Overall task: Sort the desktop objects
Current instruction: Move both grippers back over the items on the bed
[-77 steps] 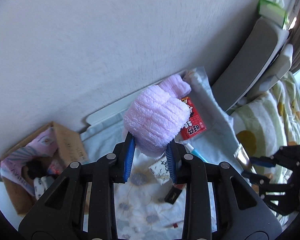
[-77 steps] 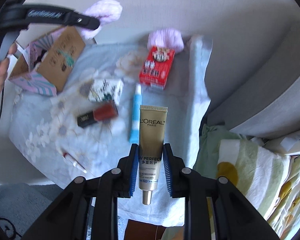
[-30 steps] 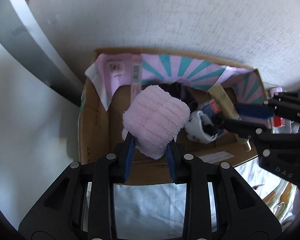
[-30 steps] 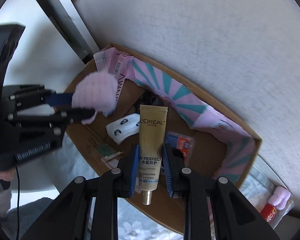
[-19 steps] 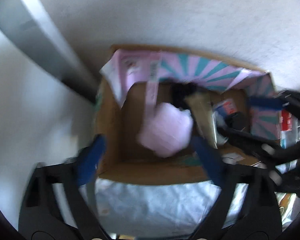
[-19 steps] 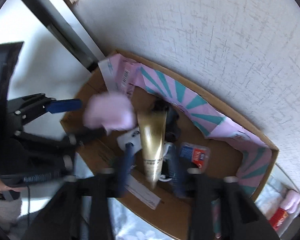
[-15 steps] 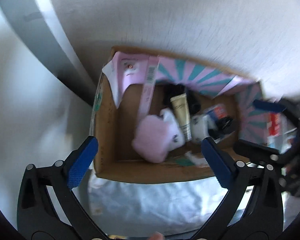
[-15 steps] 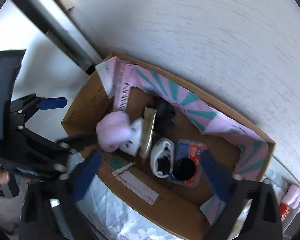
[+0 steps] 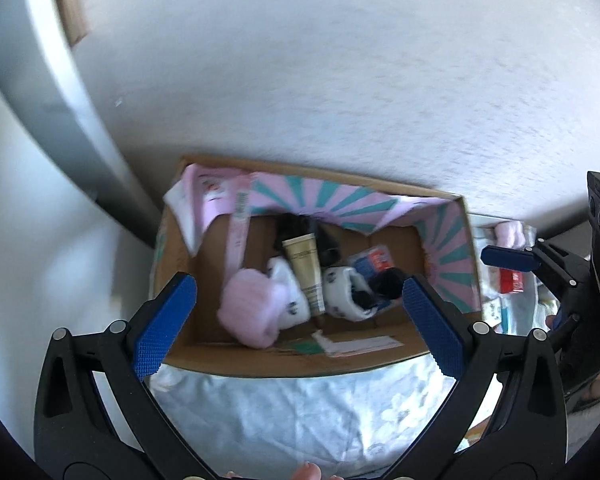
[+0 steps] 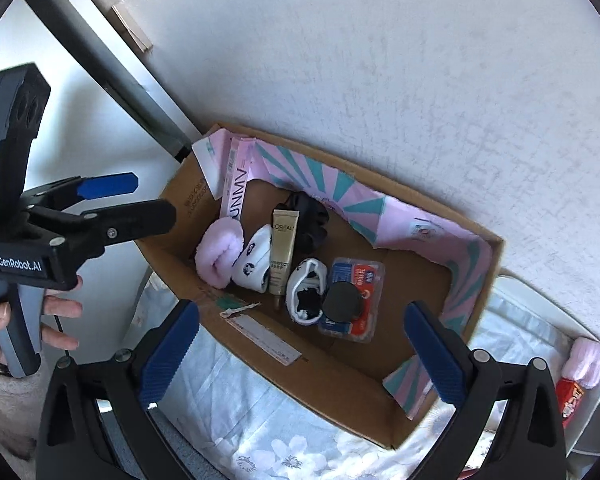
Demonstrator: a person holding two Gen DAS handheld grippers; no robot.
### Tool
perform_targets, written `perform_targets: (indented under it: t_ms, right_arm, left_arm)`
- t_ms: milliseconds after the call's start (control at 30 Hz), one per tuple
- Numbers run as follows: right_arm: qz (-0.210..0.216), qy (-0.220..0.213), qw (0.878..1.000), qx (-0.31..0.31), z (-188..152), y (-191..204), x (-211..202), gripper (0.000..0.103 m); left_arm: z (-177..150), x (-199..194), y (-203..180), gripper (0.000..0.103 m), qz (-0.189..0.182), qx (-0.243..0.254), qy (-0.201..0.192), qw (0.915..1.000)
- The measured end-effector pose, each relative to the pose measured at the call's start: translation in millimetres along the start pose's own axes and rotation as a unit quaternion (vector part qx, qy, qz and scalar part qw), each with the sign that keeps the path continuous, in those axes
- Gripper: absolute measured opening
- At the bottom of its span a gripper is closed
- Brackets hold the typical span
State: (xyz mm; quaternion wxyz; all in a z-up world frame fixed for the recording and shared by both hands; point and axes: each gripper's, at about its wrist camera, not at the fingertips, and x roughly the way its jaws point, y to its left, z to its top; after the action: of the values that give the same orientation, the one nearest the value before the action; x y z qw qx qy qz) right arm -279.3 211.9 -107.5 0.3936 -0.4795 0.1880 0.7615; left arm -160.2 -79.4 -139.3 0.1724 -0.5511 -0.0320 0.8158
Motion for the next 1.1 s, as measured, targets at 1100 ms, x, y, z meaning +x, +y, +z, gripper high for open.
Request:
perform_targets:
  t_ms: [1100]
  right_arm:
    - [-0.121, -0.043, 0.966, 0.223, -147, -183, -198, 0.102]
  left_arm:
    - [-80, -13, -282, 0.103, -0.007, 0.347, -0.067, 0.9353]
